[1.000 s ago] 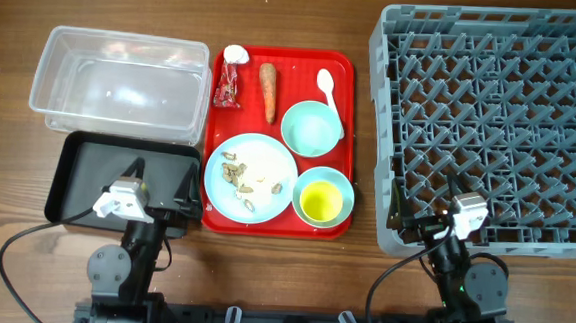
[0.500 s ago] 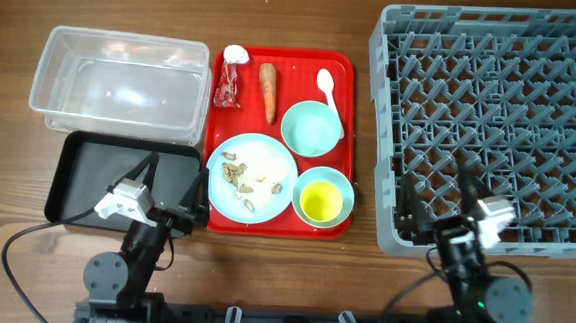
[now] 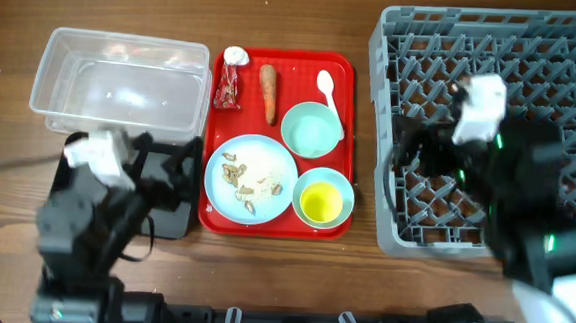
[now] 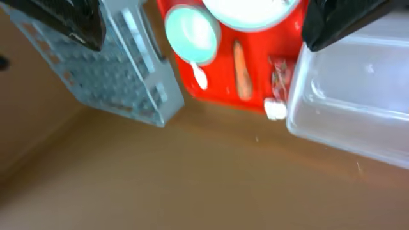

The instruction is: Sort waste into correct bins and load items into the dishwasher rack

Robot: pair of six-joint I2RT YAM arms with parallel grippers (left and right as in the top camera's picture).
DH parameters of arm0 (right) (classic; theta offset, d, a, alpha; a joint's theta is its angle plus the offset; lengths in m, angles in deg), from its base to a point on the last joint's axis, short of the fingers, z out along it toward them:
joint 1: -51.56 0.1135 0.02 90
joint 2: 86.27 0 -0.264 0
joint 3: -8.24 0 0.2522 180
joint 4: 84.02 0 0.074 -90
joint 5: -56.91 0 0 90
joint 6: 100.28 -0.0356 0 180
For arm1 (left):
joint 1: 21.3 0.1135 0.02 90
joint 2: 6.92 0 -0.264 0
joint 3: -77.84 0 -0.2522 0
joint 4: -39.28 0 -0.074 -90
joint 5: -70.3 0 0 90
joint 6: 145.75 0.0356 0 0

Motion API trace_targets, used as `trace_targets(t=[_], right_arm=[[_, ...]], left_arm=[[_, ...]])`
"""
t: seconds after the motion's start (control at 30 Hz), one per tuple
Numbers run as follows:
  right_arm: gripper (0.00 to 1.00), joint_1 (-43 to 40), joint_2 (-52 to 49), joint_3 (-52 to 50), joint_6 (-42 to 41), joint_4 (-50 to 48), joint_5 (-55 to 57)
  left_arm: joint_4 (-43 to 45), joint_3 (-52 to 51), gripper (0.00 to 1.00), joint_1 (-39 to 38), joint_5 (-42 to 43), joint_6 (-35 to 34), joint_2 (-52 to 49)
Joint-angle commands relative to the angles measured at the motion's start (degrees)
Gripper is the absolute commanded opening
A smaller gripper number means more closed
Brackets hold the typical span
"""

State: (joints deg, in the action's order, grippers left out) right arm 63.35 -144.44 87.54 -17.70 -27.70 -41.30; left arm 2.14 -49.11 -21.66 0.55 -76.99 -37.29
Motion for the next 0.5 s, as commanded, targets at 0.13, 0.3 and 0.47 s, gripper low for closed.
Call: trace_targets(t=[0.13, 0.3, 0.47], right_arm=[[1.00, -0.09, -15.50, 13.97, -1.40, 10.14, -19.15], [0.93, -0.07, -17.42, 13.94, -1.55, 11.13, -26.16], [0.90, 2.16, -18.75, 13.86, -3.65, 15.72, -15.91]], left_arm=[[-0.76, 16.92, 1.00, 0.37, 24.35, -2.49, -18.47], [1.53, 16.92, 1.00, -0.28, 30.01, -3.26, -22.47], [-10.34, 16.92, 1.00, -7.78, 7.87, -7.02, -25.49]])
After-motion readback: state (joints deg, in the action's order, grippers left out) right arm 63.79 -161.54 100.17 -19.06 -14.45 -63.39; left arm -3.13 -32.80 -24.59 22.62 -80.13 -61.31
